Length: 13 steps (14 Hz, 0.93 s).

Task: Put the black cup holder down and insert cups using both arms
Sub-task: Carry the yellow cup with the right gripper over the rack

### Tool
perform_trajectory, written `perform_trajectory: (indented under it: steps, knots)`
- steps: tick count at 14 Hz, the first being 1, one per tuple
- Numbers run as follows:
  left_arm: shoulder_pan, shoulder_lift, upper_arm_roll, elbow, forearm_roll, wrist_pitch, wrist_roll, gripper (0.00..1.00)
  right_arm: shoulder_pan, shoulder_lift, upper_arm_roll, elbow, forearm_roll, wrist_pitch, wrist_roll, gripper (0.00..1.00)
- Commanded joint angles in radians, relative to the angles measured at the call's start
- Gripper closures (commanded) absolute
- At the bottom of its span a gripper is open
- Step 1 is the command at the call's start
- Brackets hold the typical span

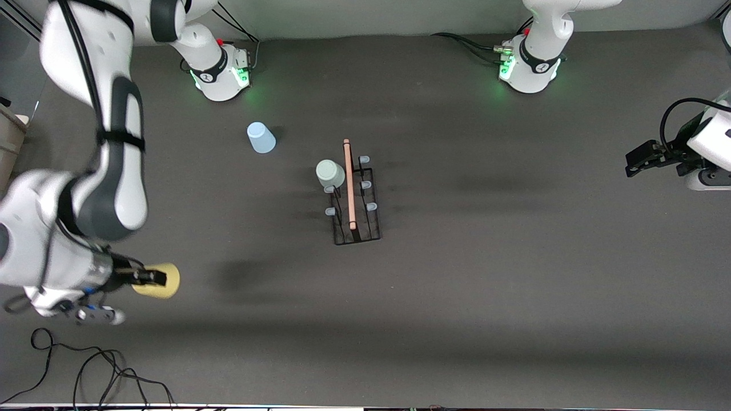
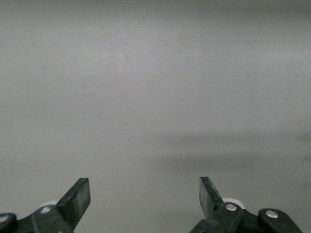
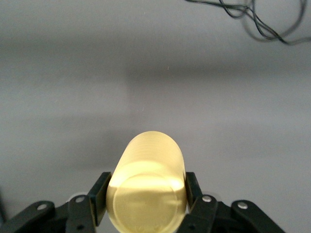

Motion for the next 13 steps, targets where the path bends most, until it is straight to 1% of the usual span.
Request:
perform_trajectory:
  steps: [1,3,5,7,8,10,12,13]
  knots:
    - [0.006,-0.005,-0.003,0.000,-0.008,-0.009,0.017,0.00,0.058,-0.113,0.001,-0.046,-0.052,-0.120,0.180,1.00]
    - [0.006,-0.005,-0.003,0.000,-0.008,-0.009,0.017,0.00,0.115,-0.153,-0.001,-0.055,-0.052,-0.206,0.354,1.00]
    - [0.006,-0.005,-0.003,-0.001,-0.008,-0.009,0.017,0.00,0.202,-0.189,0.001,-0.084,-0.050,-0.216,0.569,1.00]
    - [0.006,-0.005,-0.003,-0.006,-0.008,-0.011,0.017,0.00,0.303,-0.190,0.002,-0.087,-0.038,-0.214,0.829,1.00]
    - [0.006,-0.005,-0.003,-0.006,-0.008,-0.002,0.018,0.00,0.360,-0.186,0.007,-0.085,-0.032,-0.197,0.975,1.00]
    - [0.007,-0.004,-0.003,-0.004,-0.010,0.008,0.030,0.00,0.451,-0.178,0.008,-0.087,0.006,-0.150,1.201,1.00]
    - [0.006,-0.005,-0.003,-0.003,-0.010,0.003,0.030,0.00,0.523,-0.163,0.010,-0.093,0.015,-0.109,1.355,1.00]
    - [0.004,-0.005,-0.003,-0.004,-0.010,0.002,0.030,0.00,0.563,-0.161,0.008,-0.113,0.015,-0.078,1.415,1.00]
